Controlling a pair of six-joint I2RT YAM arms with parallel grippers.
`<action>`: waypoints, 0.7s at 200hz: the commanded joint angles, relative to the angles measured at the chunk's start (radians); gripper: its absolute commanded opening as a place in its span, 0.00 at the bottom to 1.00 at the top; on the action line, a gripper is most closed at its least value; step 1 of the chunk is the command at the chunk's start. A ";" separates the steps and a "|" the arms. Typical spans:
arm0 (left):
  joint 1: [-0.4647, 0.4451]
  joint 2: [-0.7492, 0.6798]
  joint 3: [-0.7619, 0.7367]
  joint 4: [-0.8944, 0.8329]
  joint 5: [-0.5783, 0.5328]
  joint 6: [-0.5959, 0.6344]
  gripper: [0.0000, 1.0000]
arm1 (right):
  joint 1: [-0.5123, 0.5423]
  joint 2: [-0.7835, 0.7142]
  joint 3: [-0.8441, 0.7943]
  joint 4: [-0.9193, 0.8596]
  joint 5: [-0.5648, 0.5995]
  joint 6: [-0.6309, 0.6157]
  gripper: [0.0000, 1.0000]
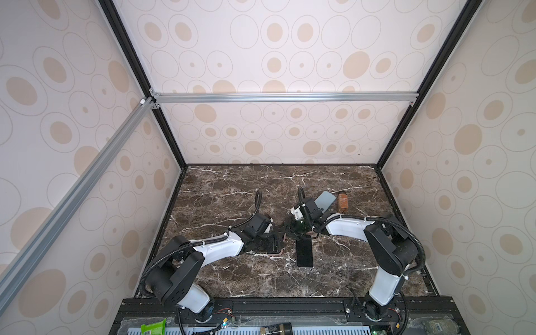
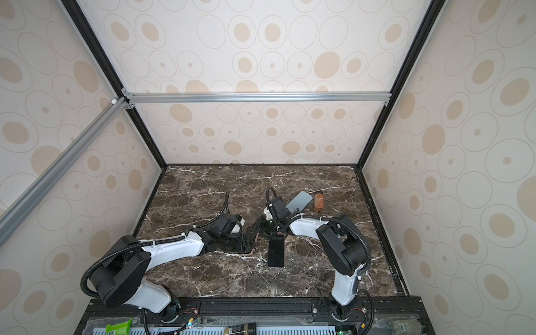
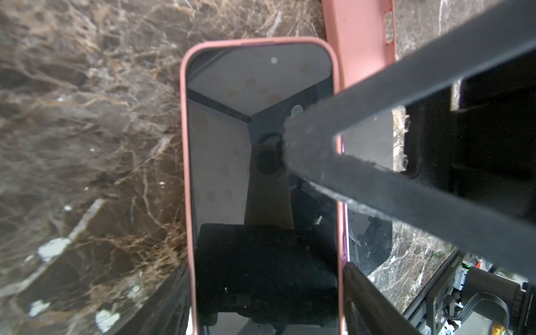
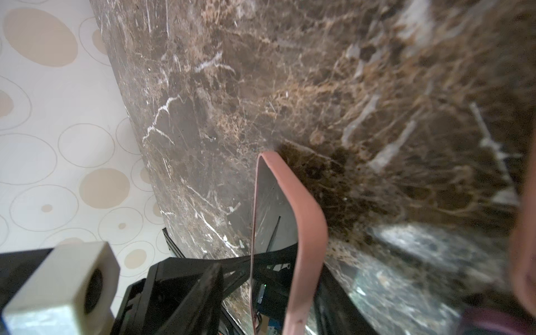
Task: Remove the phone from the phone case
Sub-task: 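Lift the pink-cased phone with the left gripper while the right pinches its case edge, then raise the pink-cased phone upright between both grippers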
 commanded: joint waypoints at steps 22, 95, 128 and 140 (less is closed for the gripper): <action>0.005 -0.039 0.003 0.053 0.026 -0.010 0.66 | 0.006 0.015 0.022 0.001 -0.009 0.028 0.37; 0.006 -0.077 -0.002 0.055 0.025 -0.010 0.66 | 0.006 -0.031 -0.004 0.002 0.017 0.027 0.16; 0.006 -0.109 0.005 0.055 0.027 -0.010 0.68 | 0.005 -0.087 -0.016 -0.004 0.037 0.014 0.11; 0.008 -0.131 0.020 0.041 0.026 0.000 0.79 | 0.002 -0.125 -0.017 -0.017 0.052 -0.003 0.09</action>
